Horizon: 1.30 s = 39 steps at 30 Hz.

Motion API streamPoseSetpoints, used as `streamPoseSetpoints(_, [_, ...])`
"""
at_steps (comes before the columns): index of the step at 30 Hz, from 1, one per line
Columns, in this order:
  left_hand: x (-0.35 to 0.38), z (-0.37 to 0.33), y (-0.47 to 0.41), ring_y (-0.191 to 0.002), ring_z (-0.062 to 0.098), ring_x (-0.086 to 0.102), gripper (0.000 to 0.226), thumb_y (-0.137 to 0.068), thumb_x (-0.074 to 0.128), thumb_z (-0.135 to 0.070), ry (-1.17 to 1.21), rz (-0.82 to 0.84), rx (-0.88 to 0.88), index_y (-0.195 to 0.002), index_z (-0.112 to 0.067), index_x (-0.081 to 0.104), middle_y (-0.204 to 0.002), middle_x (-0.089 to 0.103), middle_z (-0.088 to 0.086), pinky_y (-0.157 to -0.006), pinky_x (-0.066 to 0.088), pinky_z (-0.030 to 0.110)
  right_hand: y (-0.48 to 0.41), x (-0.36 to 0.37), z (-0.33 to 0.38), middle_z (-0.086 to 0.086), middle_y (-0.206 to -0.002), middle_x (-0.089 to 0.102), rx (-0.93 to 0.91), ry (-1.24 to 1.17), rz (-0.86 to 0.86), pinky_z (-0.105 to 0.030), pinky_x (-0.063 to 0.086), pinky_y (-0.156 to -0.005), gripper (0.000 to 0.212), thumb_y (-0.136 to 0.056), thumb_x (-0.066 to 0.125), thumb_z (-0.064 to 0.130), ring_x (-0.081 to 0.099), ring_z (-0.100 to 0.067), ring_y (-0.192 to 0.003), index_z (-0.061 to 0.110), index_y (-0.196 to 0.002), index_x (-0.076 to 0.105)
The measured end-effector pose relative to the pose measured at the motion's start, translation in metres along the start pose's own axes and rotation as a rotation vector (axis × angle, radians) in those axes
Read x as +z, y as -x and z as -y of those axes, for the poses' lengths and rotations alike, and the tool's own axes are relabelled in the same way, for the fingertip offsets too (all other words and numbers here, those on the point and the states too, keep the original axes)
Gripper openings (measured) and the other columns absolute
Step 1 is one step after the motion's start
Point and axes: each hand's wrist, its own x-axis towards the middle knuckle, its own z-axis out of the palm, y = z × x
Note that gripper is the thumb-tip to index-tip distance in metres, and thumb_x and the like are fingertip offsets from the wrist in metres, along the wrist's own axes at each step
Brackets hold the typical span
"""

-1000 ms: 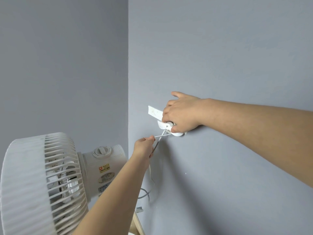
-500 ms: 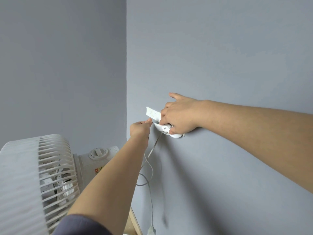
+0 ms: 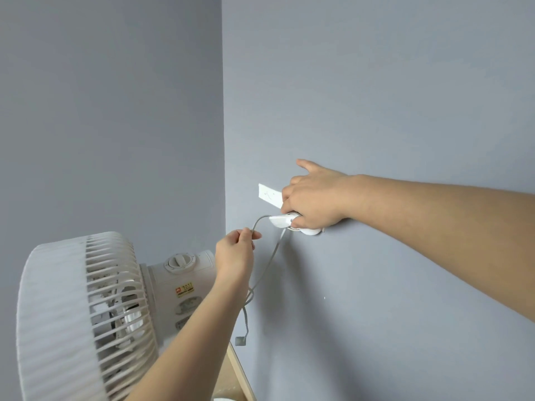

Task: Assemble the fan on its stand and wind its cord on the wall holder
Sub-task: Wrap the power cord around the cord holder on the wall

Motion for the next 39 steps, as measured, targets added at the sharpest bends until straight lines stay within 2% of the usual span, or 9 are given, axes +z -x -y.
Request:
streamPoseSetpoints(3, [-0.009, 0.003, 0.010, -0.049, 0.014, 0.043, 0.028, -0.096, 0.046, -0.014, -0.005, 0.065, 0.024, -0.078, -0.013, 0.067, -0.068, 0.051, -0.001, -0.061, 0.044, 0.031, -0.005, 0.001, 0.002, 0.004, -0.137, 0.049, 0.012, -0.049, -0.043, -0.051, 0.003, -0.119, 0.045, -0.100, 0.036, 0.033, 0.038, -0.020, -0.134, 0.035, -0.145, 0.035])
streamPoseSetpoints(5, [-0.010, 0.003, 0.013, -0.049, 0.014, 0.046, 0.025, -0.096, 0.049, -0.013, 0.031, 0.088, 0.029, -0.079, -0.012, 0.068, -0.069, 0.055, 0.000, -0.068, 0.050, 0.035, -0.009, 0.000, 0.005, 0.005, -0.145, 0.042, -0.001, -0.161, -0.044, -0.050, 0.004, -0.120, 0.053, -0.100, 0.037, 0.020, 0.033, -0.019, -0.138, 0.042, -0.147, 0.028])
streamPoseSetpoints(8, [-0.007, 0.000, 0.016, -0.049, 0.014, 0.047, 0.018, -0.094, 0.055, -0.012, 0.092, 0.101, 0.007, -0.081, -0.009, 0.068, -0.070, 0.056, 0.002, -0.066, 0.052, 0.032, -0.016, -0.001, 0.006, 0.006, -0.141, 0.044, -0.038, -0.243, -0.073, -0.046, 0.019, -0.116, 0.054, -0.097, 0.040, 0.009, 0.038, -0.017, -0.130, 0.045, -0.138, 0.042])
streamPoseSetpoints(12, [0.002, -0.008, 0.019, -0.048, 0.013, 0.046, 0.012, -0.091, 0.061, -0.012, 0.127, 0.111, 0.013, -0.081, -0.007, 0.064, -0.068, 0.056, 0.001, -0.060, 0.049, 0.026, -0.021, -0.001, 0.001, 0.010, -0.132, 0.050, -0.082, -0.240, -0.139, -0.041, 0.036, -0.103, 0.047, -0.094, 0.047, 0.011, 0.045, -0.015, -0.119, 0.043, -0.127, 0.050])
streamPoseSetpoints(18, [0.010, -0.014, 0.024, -0.045, 0.013, 0.045, 0.027, -0.091, 0.060, -0.027, 0.013, 0.167, 0.092, -0.069, -0.012, 0.056, -0.058, 0.054, -0.004, -0.054, 0.042, 0.027, -0.018, -0.007, -0.005, 0.012, -0.107, 0.060, -0.088, -0.052, -0.272, -0.035, 0.037, -0.093, 0.014, -0.090, 0.057, 0.026, 0.050, -0.014, -0.109, 0.032, -0.101, 0.061])
streamPoseSetpoints(21, [0.009, -0.011, 0.031, -0.047, 0.012, 0.043, 0.030, -0.097, 0.049, -0.024, -0.004, 0.252, 0.115, -0.071, -0.013, 0.060, -0.056, 0.051, -0.003, -0.051, 0.039, 0.022, -0.015, -0.013, -0.007, 0.012, -0.104, 0.063, -0.073, 0.051, -0.291, -0.040, 0.038, -0.098, 0.012, -0.088, 0.057, 0.026, 0.051, -0.014, -0.108, 0.031, -0.096, 0.064])
streamPoseSetpoints(29, [0.003, -0.002, 0.043, -0.060, 0.010, 0.062, 0.030, -0.101, 0.039, -0.018, -0.097, 0.471, 0.101, -0.081, -0.014, 0.060, -0.068, 0.064, -0.002, -0.069, 0.046, 0.030, -0.011, -0.017, -0.016, 0.010, -0.097, 0.066, -0.055, 0.212, -0.290, -0.041, 0.036, -0.098, 0.014, -0.086, 0.054, 0.018, 0.052, -0.016, -0.105, 0.031, -0.085, 0.057])
streamPoseSetpoints(32, [0.003, -0.004, 0.051, -0.060, 0.017, 0.061, 0.028, -0.101, 0.039, -0.015, -0.049, 0.530, 0.106, -0.083, -0.010, 0.059, -0.063, 0.062, -0.001, -0.067, 0.052, 0.037, -0.012, -0.015, -0.016, 0.010, -0.095, 0.065, -0.091, 0.231, -0.271, -0.040, 0.036, -0.099, 0.015, -0.087, 0.052, 0.018, 0.051, -0.016, -0.104, 0.032, -0.080, 0.050])
streamPoseSetpoints(39, [0.008, -0.010, 0.056, -0.054, 0.021, 0.058, 0.026, -0.101, 0.040, -0.017, -0.014, 0.576, 0.153, -0.082, -0.010, 0.056, -0.062, 0.060, 0.002, -0.060, 0.054, 0.031, -0.008, -0.019, -0.028, 0.009, -0.087, 0.065, -0.111, 0.200, -0.226, -0.041, 0.033, -0.102, 0.016, -0.084, 0.051, 0.018, 0.049, -0.013, -0.103, 0.026, -0.071, 0.046])
